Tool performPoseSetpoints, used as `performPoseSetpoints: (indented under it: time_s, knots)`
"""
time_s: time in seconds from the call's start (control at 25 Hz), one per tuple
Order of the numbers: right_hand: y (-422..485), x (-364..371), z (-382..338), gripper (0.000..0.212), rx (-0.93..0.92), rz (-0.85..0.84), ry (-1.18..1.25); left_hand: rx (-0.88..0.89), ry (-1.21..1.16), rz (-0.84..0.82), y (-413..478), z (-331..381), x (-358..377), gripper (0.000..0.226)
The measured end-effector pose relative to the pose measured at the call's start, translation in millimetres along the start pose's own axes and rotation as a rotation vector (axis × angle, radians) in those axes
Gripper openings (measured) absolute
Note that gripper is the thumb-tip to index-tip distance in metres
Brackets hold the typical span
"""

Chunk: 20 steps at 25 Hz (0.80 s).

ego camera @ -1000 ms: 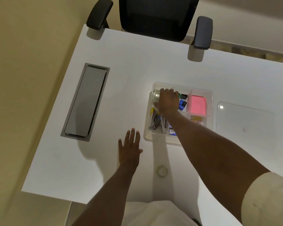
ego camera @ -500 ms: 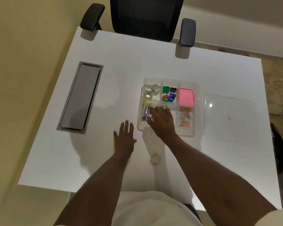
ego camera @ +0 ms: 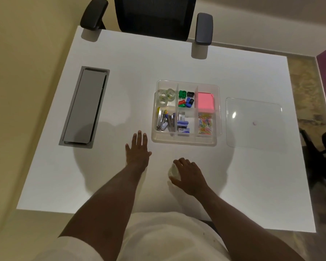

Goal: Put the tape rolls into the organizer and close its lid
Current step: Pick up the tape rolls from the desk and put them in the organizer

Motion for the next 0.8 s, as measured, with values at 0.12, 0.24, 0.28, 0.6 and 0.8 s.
performPoseSetpoints:
  time_s: [0.12, 0.24, 0.28, 0.6, 0.8]
  knots:
    - [-9, 1, 9, 0.072, 0.023, -0.003, 0.01, 0.007, -0.005, -0.027, 6, 10, -8, 0.086]
    - [-13, 5, 7, 0.074, 0.038, -0.003, 0.005, 0.005, 0.004, -0.044, 5, 12, -7, 0.088]
    - [-11, 6, 6, 0.072, 0.043, -0.004, -0.003, 0.008, 0.009, -0.044, 5, 11, -7, 0.089]
    - [19, -21, 2, 0.052, 0.046, 0.098, -0.064, 0.017, 0.012, -0.051, 4, 13, -9, 0.091]
    - [53, -71, 12, 0.06, 0.024, 0.274, -0.093, 0.013, 0.005, -0.038, 6, 12, -7, 0.092]
Point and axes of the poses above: each hand's wrist, its own y-axis towards the middle knuckle, its own x-axis out of the palm, z = x × y, the point moved 9 cm from there along y, towards the middle knuckle, and after that the axes turned 14 degrees about -x, right-handed, at the moved point
